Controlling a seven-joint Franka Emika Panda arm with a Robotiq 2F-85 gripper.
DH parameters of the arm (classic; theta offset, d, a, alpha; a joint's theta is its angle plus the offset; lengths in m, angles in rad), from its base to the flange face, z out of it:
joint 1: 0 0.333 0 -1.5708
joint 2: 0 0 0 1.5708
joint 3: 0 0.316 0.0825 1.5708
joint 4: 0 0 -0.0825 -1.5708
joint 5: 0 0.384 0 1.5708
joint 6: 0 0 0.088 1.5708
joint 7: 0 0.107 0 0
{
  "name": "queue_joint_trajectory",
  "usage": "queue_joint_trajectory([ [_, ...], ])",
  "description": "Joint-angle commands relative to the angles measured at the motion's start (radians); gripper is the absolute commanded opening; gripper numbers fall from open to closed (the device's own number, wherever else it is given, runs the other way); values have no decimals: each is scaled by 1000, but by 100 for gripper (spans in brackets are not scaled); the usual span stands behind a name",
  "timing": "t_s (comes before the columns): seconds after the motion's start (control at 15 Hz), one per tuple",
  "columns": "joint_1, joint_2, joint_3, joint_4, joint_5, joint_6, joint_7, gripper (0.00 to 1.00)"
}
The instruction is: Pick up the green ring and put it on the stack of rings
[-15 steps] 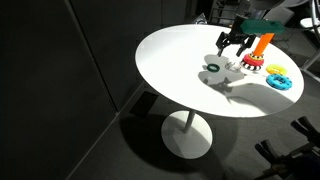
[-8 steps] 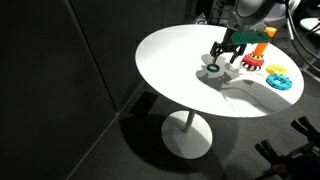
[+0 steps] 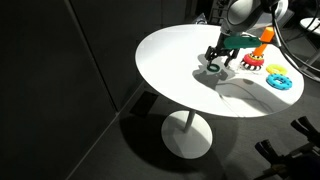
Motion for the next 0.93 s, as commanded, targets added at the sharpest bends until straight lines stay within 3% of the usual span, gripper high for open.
queue_joint_trajectory([
  [0.0,11,37,-13,64,-12,-28,-1,100],
  [0.87,11,84,-18,126,-10,-61,-1,100],
])
